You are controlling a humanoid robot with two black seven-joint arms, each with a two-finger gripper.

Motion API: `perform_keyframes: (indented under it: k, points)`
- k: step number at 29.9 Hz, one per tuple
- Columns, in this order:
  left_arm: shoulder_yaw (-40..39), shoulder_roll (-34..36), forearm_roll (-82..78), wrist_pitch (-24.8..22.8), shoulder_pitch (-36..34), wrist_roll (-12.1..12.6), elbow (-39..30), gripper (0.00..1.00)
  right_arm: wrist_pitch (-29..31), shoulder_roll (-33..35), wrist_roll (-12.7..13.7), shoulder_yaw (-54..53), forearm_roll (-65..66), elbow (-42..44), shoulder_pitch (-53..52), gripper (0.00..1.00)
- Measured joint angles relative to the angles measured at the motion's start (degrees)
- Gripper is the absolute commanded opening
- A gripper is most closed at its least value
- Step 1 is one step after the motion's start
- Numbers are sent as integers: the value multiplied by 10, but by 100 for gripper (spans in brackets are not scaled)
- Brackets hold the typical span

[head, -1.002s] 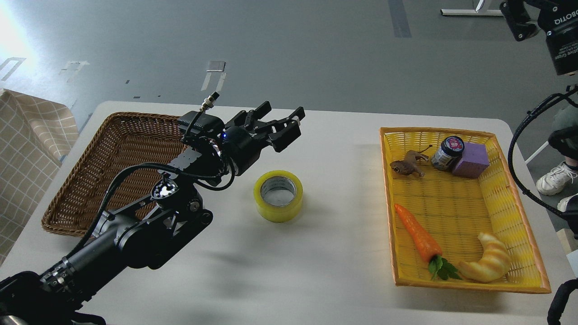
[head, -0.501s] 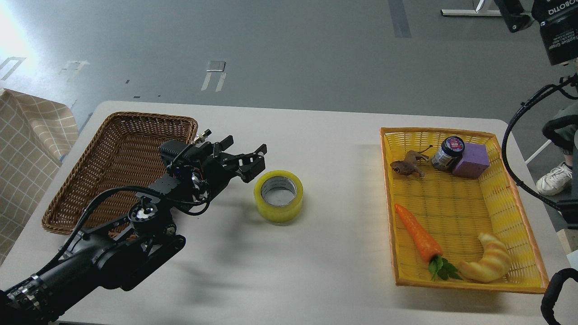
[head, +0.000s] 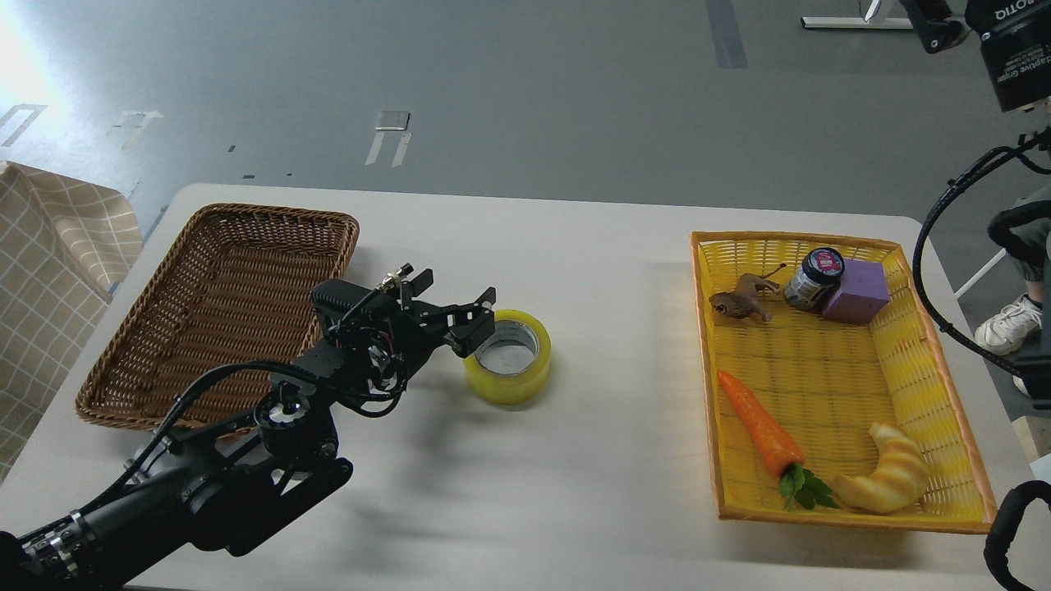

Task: Place and transfer tape with both arms
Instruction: 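Swing the left gripper down toward the tape roll on the table, then close the left gripper on the tape roll's rim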

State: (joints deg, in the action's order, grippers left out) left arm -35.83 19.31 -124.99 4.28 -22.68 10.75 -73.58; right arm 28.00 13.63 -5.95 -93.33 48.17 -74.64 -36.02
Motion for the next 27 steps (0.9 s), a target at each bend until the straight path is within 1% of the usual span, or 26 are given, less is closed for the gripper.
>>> perform_keyframes:
  k: [2,12,27]
  points:
    - [6,-1,0,-2,-3,12,0,98,0,1,0,0,0,0,0,100]
    - [29,-3,0,-16,-22,34,3,98,0,2,1,0,0,0,2,100]
    - [44,-3,0,-19,-15,39,8,98,0,2,1,1,0,-1,2,100]
